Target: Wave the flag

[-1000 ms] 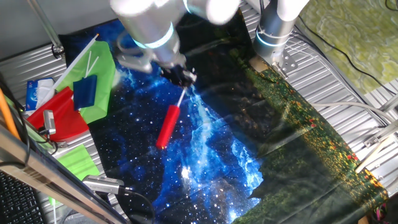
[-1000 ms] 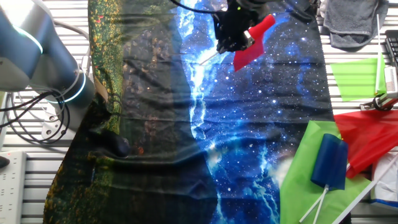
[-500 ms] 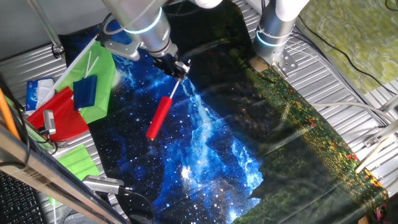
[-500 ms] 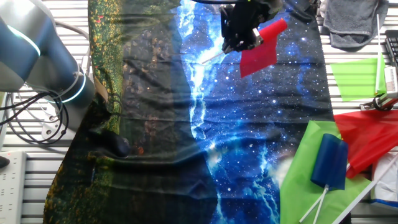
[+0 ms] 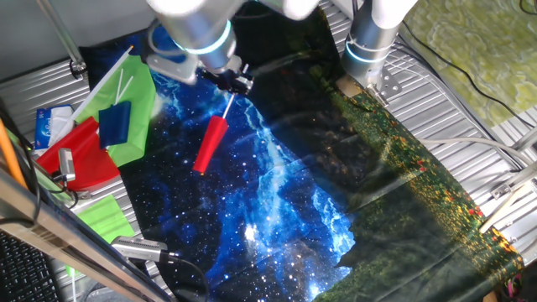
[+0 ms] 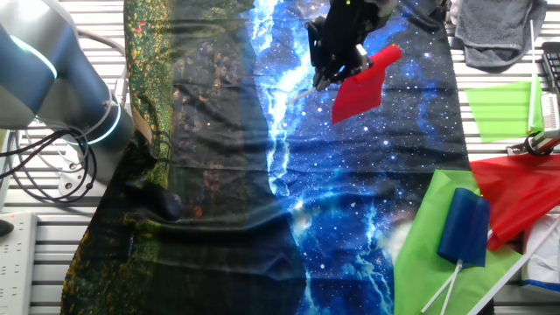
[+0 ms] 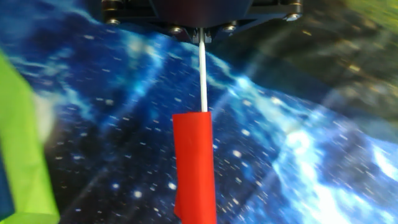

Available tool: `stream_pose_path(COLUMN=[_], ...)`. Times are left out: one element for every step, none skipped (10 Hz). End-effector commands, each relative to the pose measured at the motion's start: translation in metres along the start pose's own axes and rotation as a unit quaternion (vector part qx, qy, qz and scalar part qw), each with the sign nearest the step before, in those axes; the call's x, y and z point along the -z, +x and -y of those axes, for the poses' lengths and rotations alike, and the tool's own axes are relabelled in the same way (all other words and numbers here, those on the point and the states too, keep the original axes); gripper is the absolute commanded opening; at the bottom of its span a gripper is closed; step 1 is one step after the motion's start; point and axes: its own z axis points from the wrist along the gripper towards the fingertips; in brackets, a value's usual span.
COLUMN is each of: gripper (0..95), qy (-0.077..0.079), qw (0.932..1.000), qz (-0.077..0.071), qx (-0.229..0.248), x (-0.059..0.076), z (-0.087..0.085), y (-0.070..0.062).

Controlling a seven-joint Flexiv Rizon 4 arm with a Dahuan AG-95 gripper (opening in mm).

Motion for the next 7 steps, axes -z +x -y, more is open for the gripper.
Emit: stream_pose_path(gripper=[0.0, 0.0, 0.0, 0.0, 0.0, 0.0, 0.0], qy=[-0.076, -0.101, -0.126, -0.133, -0.155, -0.165, -0.174], qw=[0.9826, 0.9811, 0.9821, 0.9817, 0.9801, 0.978, 0.9754], qz=[0.141, 0.151, 0.139, 0.137, 0.112, 0.105, 0.097], qx=[0.094, 0.067, 0.015, 0.005, -0.054, -0.074, -0.094], x=[-0.001, 0.002, 0.003, 0.004, 0.004, 0.003, 0.0], z=[0.006, 0.004, 0.004, 0.004, 0.007, 0.01, 0.016], y=[-0.008, -0.011, -0.009, -0.009, -0.005, -0.004, -0.001])
